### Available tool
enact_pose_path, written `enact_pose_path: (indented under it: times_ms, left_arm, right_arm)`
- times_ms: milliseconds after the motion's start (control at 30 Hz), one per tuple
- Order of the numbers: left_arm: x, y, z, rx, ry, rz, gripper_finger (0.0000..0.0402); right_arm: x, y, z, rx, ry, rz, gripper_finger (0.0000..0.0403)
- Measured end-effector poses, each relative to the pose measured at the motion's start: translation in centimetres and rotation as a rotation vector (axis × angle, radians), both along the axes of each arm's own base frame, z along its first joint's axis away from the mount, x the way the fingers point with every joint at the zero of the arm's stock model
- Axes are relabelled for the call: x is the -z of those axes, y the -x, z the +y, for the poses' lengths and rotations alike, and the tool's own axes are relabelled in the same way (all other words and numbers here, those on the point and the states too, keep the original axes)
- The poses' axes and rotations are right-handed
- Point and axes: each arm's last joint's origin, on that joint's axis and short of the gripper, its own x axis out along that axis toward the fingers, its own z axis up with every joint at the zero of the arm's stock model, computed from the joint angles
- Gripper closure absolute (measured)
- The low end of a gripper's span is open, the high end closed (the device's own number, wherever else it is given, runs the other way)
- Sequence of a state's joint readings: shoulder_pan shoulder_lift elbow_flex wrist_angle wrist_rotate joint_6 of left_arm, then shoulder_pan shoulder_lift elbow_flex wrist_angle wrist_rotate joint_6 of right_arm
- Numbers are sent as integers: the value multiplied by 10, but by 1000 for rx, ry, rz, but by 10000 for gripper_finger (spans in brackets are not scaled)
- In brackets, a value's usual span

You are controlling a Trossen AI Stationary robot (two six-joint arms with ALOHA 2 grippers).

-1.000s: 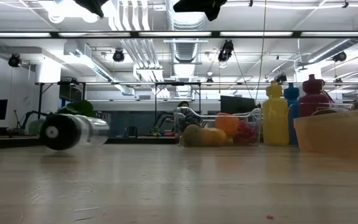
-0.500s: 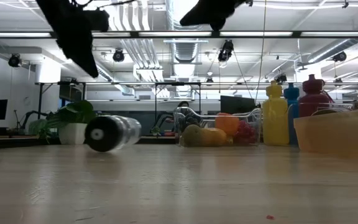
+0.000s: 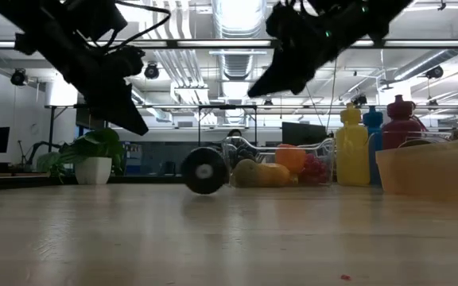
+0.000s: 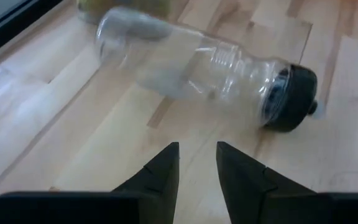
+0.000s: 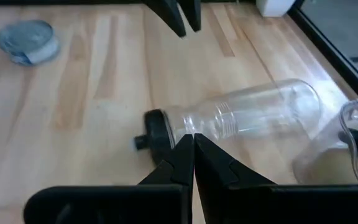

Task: Pick & Place Food Item
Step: Put the black water bottle into the right transparent bin

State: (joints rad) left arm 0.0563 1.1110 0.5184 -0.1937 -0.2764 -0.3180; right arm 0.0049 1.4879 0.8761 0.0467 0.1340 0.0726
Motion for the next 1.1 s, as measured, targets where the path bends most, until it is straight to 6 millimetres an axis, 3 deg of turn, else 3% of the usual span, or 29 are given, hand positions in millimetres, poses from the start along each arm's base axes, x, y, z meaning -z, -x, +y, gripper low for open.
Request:
enact_pose_path:
  times_ms: [300, 700, 1100]
  left_arm:
    - [19, 4, -1, 16, -3, -130, 293]
    - [22, 4, -1, 53, -56, -239, 293]
    - [22, 5, -1, 65, -69, -231, 293]
  right_arm:
    - [23, 10, 2, -160, 194, 34, 394]
    - [45, 11, 3, -161, 107, 159, 394]
    - [43, 11, 3, -130, 80, 150, 391]
